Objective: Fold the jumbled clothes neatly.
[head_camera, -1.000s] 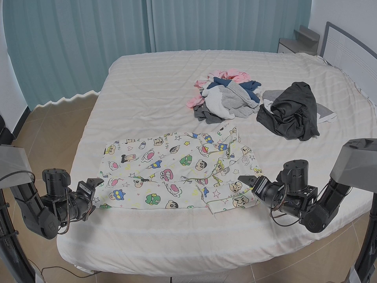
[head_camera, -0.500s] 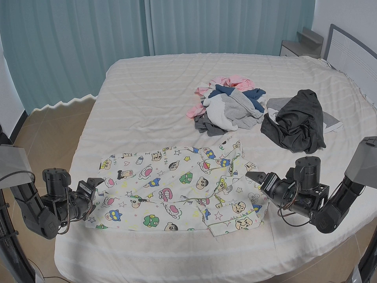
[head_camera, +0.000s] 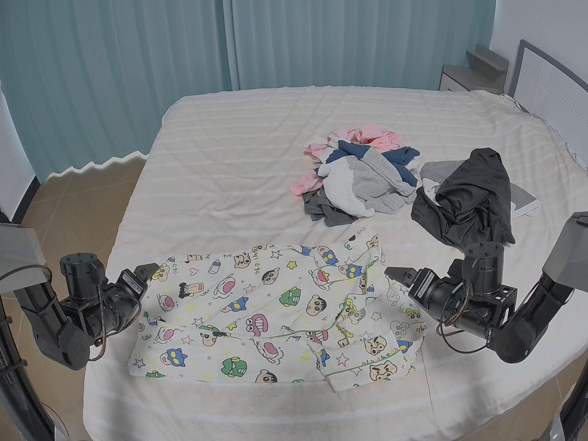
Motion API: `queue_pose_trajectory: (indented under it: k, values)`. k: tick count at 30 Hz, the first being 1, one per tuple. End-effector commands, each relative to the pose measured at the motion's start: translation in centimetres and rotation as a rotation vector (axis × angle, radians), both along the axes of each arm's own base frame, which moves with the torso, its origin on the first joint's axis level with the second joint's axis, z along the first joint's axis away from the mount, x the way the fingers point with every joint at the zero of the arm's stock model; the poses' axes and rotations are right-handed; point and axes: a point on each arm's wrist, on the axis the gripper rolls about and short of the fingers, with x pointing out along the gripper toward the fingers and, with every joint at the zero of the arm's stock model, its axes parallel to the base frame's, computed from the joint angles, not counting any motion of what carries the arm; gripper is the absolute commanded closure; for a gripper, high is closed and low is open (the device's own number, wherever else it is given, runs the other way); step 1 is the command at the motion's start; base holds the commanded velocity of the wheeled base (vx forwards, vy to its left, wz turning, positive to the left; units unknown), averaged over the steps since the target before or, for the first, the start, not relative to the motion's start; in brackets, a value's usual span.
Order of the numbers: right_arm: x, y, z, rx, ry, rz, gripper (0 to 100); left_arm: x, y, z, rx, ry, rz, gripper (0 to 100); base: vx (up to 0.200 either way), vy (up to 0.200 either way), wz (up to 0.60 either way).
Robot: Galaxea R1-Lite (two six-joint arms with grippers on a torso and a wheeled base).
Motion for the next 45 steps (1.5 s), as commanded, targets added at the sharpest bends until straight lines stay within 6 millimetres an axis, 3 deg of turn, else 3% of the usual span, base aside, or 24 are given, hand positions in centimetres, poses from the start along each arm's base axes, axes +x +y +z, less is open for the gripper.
queue_pose_trajectory:
  k: [1,13,19,27,45]
  values:
    - [-0.2,-0.1,0.9,-0.014,-0.033,0.011,0,1.1,0.0,1.5,0.094,-0.07,-0.03,0,0.0,0.0,0.0]
    - [-0.6,0.0,0.5,-0.085,-0.043,0.05,0,8.3,3.6,0.7,0.518,0.171,-0.235,0,0.0,0.0,0.0]
    - [-1.2,0.1,0.2,-0.107,-0.028,0.068,0,11.5,3.7,-0.3,0.539,0.165,-0.315,0,0.0,0.0,0.0]
    - [-2.1,0.1,-0.4,-0.119,-0.004,0.083,0,12.8,3.7,-4.2,0.579,0.229,-0.427,0,0.0,0.0,0.0]
    - [-2.4,0.7,-0.5,-0.133,-0.003,0.084,0,14.7,3.6,-6.5,0.503,0.22,-0.419,0,0.0,0.0,0.0]
